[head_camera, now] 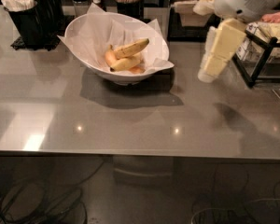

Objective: Pick banana from white bowl

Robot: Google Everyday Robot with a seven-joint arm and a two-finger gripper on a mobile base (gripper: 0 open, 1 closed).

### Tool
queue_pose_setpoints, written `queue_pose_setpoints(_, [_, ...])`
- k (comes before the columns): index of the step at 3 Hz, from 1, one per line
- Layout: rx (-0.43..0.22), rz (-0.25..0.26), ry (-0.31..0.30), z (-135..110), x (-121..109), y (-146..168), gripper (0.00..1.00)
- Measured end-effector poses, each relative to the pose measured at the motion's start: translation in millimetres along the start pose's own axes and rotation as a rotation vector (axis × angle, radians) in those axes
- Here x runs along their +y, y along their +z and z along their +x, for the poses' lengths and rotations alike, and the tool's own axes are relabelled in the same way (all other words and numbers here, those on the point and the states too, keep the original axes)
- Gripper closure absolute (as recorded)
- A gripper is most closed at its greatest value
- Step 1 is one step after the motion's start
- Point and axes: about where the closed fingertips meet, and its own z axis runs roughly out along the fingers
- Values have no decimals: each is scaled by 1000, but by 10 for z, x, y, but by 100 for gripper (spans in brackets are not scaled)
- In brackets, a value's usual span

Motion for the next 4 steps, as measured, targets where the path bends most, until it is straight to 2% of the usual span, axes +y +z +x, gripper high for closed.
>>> queue_pose_setpoints(1, [-120,-59,-104,-728,-337,219,0])
queue_pose_setpoints(2, [-151,-26,-124,-904,-443,151,0])
queue_pose_setpoints(3, [-166,-33,-67,-802,-481,320,0])
queue_pose_setpoints(4, [-170,-36,-30,-851,-688,582,0])
